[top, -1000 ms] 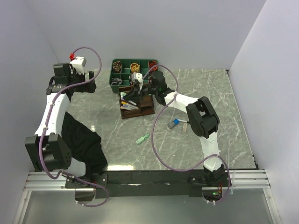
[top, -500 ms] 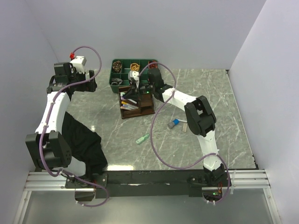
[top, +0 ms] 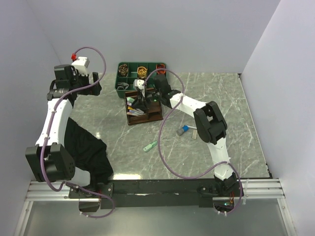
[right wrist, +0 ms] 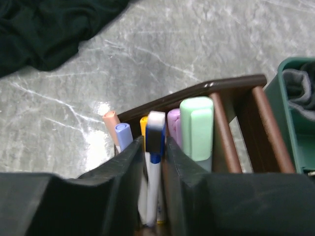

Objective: Sort the stationery into containers
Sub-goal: Place the pen in the storage box.

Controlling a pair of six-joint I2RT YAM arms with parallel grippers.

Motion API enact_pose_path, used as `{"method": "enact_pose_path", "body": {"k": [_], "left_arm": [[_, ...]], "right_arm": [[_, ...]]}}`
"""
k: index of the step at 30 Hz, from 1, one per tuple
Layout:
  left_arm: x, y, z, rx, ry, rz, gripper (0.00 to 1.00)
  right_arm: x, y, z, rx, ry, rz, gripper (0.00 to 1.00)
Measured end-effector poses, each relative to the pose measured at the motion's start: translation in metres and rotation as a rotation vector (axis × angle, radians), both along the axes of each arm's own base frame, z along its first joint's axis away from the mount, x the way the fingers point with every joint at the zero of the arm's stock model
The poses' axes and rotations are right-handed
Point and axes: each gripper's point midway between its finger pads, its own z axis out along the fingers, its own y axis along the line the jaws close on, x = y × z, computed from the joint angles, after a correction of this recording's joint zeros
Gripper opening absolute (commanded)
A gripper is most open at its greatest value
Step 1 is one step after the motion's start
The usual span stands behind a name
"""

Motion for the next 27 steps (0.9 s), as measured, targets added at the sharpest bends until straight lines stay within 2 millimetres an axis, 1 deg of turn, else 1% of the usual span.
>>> {"method": "enact_pose_path", "body": {"k": [4, 10, 14, 16, 18, 20, 22, 23, 25, 26, 27], "left_arm": [[-0.003, -0.001, 0.009, 0.001, -0.022, -0.002, 0.99], [-0.01, -0.001, 0.013, -0.001, -0.04, -0.002, 0.99], [-0.015, -0.003, 0.016, -0.004, -0.055, -0.008, 1.0], [-0.015, -0.004, 0.02, -0.007, -0.07, -0.019, 1.0], [-0.015, -0.008, 0.024, -0.01, -0.084, -0.038, 0.99], [-0.015, -0.016, 0.027, -0.002, -0.095, -0.071, 0.99], [-0.015, -0.033, 0.031, 0.019, -0.109, -0.132, 0.99], [-0.016, -0.049, 0.035, 0.034, -0.12, -0.185, 1.0], [-0.02, -0.094, 0.045, 0.056, -0.152, -0.334, 0.99], [-0.021, -0.114, 0.051, 0.065, -0.173, -0.404, 0.99], [-0.022, -0.14, 0.058, 0.074, -0.197, -0.492, 1.0]], "right_arm": [[-0.001, -0.001, -0.005, -0.017, -0.005, -0.002, 0.42], [-0.006, -0.005, -0.008, -0.023, -0.027, -0.011, 0.45], [-0.018, -0.014, -0.001, -0.025, -0.015, -0.018, 0.46], [-0.024, -0.019, 0.009, -0.023, -0.011, -0.03, 0.48], [-0.026, -0.023, 0.028, -0.017, -0.02, -0.054, 0.5], [-0.027, -0.03, 0.058, 0.007, -0.036, -0.096, 0.5], [-0.027, -0.038, 0.089, 0.038, -0.049, -0.149, 0.51], [-0.026, -0.046, 0.108, 0.059, -0.05, -0.188, 0.51], [-0.019, -0.069, 0.142, 0.102, -0.031, -0.293, 0.51], [-0.01, -0.087, 0.156, 0.124, -0.023, -0.364, 0.51], [-0.001, -0.105, 0.168, 0.144, -0.001, -0.436, 0.51]]}}
